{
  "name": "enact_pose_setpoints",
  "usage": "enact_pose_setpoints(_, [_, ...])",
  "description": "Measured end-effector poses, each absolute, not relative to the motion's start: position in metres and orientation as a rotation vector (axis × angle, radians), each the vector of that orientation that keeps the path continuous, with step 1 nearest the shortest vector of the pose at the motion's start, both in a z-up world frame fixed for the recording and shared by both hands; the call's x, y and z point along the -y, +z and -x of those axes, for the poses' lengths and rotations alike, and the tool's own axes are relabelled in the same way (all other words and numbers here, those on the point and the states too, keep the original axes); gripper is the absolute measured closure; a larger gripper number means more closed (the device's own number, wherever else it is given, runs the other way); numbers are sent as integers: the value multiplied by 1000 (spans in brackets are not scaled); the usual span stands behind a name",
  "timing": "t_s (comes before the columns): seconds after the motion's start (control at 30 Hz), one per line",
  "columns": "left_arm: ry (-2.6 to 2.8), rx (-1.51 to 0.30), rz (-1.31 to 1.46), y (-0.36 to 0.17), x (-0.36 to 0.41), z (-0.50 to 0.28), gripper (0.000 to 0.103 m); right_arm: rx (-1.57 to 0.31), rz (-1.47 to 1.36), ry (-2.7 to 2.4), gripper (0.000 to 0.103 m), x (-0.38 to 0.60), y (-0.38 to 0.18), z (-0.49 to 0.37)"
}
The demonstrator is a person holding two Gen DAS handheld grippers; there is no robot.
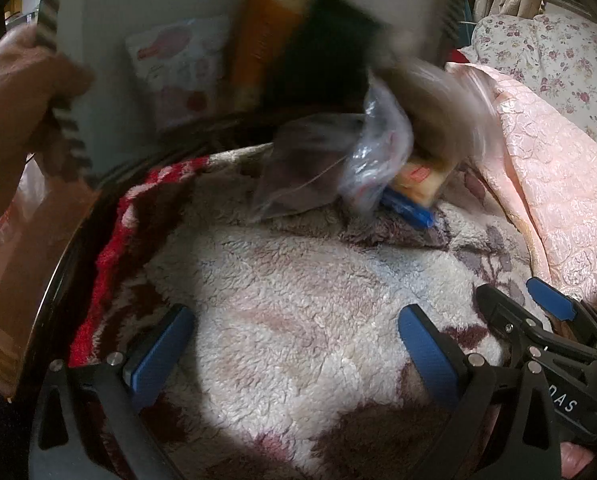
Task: Organize snacks
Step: 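Dump the snacks from the striped box onto the blanket, then grasp the pink-and-white snack packet with the left tool while the right tool approaches the bags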
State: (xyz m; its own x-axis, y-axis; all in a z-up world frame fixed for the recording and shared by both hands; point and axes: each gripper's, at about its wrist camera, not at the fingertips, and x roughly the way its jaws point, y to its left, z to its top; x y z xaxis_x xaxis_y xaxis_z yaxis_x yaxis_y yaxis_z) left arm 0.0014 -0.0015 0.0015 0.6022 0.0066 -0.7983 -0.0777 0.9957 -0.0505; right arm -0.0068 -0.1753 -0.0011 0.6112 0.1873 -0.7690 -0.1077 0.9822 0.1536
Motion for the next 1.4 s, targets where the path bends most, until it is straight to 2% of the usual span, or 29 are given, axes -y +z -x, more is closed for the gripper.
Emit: enact_pose_setpoints(1.4, [49, -925, 84, 1, 2, -2, 0, -896, -110, 178, 16, 177, -1, 6])
